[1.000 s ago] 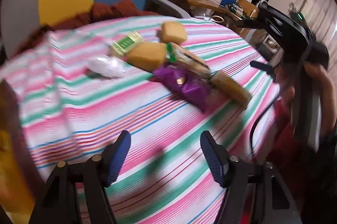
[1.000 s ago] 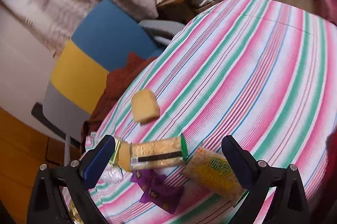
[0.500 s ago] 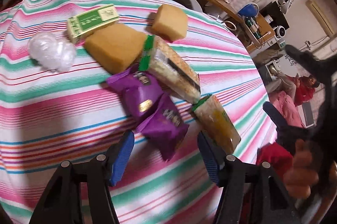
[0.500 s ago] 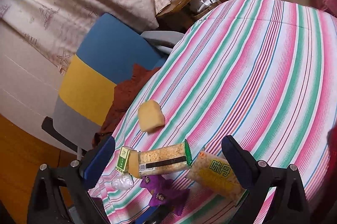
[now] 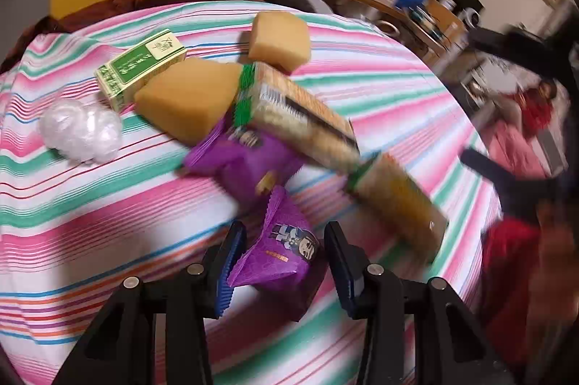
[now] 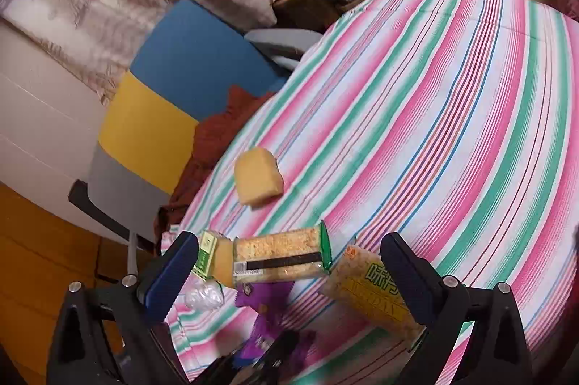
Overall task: Organize objects
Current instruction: 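Grasp the purple snack packet with the left tool while the right tool grasps the clear snack bag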
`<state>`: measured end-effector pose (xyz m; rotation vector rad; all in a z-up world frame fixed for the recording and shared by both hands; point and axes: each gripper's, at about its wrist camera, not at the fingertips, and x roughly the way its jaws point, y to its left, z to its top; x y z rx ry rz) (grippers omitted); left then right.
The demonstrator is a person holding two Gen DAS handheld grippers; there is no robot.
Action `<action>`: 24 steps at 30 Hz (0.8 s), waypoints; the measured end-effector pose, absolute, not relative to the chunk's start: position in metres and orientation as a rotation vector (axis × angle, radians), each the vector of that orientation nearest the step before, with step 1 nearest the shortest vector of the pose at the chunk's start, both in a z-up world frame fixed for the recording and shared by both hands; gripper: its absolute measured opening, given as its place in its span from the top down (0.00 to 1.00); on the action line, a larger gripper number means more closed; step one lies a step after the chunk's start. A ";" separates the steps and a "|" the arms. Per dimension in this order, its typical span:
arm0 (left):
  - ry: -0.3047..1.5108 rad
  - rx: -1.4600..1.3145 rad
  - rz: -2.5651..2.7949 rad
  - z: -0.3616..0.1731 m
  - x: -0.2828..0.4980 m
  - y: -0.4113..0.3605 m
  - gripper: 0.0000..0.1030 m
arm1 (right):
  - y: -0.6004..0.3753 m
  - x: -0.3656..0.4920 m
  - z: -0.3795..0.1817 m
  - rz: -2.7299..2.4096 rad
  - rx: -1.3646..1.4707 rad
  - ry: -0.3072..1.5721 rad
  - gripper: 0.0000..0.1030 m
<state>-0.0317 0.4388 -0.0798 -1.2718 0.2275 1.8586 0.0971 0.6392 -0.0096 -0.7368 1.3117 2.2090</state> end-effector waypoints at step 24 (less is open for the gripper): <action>0.173 -1.237 1.835 -0.078 -0.028 0.326 0.60 | 0.607 0.036 -0.073 1.900 -1.424 0.770 0.02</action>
